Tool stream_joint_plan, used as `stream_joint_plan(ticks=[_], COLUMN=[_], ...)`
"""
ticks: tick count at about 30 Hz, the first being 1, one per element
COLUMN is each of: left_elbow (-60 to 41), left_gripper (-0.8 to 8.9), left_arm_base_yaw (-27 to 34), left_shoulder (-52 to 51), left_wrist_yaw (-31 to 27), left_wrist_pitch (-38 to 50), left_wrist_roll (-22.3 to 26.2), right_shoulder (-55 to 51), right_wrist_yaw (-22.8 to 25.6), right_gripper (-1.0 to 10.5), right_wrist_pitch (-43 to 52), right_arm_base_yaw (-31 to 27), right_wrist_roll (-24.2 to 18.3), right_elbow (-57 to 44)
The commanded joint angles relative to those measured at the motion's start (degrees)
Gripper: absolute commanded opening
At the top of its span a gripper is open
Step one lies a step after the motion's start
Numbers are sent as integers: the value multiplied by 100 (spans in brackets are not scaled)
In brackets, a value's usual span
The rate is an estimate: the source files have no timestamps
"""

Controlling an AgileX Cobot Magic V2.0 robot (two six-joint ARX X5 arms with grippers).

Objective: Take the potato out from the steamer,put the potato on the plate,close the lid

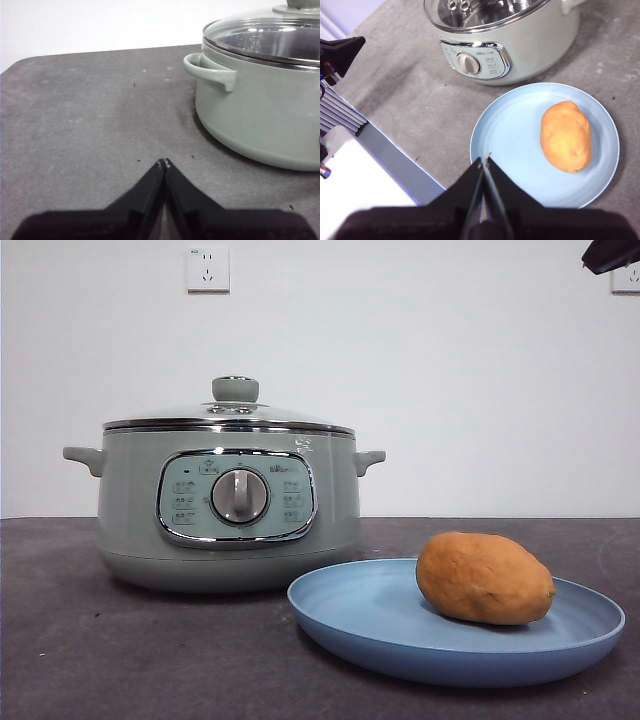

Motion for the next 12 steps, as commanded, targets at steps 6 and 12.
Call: stream_joint_plan(ticks=[6,12], left_elbow=[-63,-63], left_gripper=[-3,-3], left_arm_base_yaw=[15,15], left_shoulder=[-17,-17], left_wrist_yaw=[7,4], left_wrist_pitch=[-57,-57], left_wrist_roll=[-39,-39], right_shoulder=[-544,-1436], right_wrist_yaw=[9,11], right_gripper=[1,1], right_wrist_pitch=[118,1222], right_arm_base_yaw=[-800,-2059], right_wrist_roll=[-656,-719], right_elbow=[4,-610])
